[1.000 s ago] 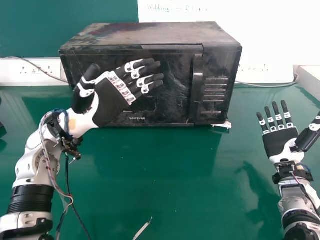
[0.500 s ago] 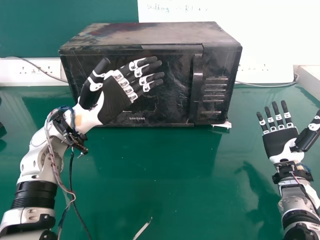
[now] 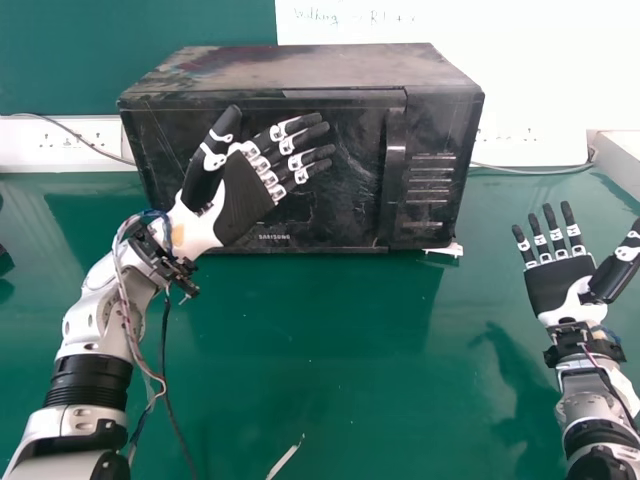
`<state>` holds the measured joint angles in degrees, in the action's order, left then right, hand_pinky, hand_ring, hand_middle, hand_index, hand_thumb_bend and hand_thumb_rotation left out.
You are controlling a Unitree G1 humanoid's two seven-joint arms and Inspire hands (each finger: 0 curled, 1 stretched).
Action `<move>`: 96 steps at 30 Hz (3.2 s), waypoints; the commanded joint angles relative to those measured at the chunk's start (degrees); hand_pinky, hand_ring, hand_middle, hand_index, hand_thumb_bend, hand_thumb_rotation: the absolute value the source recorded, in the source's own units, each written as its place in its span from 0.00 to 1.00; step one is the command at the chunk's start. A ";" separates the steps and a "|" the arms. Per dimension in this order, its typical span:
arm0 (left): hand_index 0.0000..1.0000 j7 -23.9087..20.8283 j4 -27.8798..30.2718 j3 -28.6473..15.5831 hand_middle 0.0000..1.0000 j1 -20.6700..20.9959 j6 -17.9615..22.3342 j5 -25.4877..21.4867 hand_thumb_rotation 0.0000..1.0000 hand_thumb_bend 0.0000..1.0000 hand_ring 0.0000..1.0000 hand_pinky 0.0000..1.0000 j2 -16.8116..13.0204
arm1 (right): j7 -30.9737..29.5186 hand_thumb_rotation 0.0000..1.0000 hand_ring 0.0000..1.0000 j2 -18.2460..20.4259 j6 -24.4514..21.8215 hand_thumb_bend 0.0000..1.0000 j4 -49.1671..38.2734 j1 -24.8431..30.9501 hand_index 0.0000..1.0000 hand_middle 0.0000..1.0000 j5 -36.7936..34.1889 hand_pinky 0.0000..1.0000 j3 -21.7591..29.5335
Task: Open the door of oven
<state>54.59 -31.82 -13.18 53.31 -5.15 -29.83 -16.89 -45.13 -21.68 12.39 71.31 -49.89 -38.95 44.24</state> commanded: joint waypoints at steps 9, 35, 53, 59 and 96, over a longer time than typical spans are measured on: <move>1.00 -2.07 -4.64 1.00 0.94 3.06 -0.11 1.85 0.92 0.92 0.81 0.58 1.77 | -0.28 0.84 0.95 0.27 0.37 1.00 0.15 0.23 0.89 1.00 -0.16 0.74 0.06; 0.97 -5.98 -8.66 0.90 0.92 4.51 -2.52 2.49 0.92 0.91 0.90 0.70 4.34 | -0.49 0.80 1.00 0.50 -0.10 1.00 0.06 0.04 1.00 1.00 -0.37 0.78 0.29; 0.99 -7.91 -7.69 2.53 0.95 4.39 -3.90 4.86 0.92 0.89 0.93 0.72 5.64 | -1.07 0.81 1.00 0.65 0.13 1.00 -0.15 0.17 1.00 1.00 -0.27 0.80 0.10; 0.98 -10.69 -9.52 2.83 0.96 5.74 -2.71 6.76 0.94 0.88 0.93 0.70 5.90 | -1.02 0.81 1.00 0.87 0.37 1.00 -0.33 0.22 1.00 1.00 -0.23 0.82 0.03; 0.97 -22.09 -27.33 8.72 1.00 15.50 11.21 22.99 0.94 0.89 0.99 0.81 9.57 | 0.14 0.82 1.00 1.12 0.50 1.00 -0.61 0.28 0.97 1.00 -0.09 0.78 -0.52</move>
<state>32.82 -57.96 -4.89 67.43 5.37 -7.34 -7.79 -45.58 -20.77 12.50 71.02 -49.89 -38.93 43.73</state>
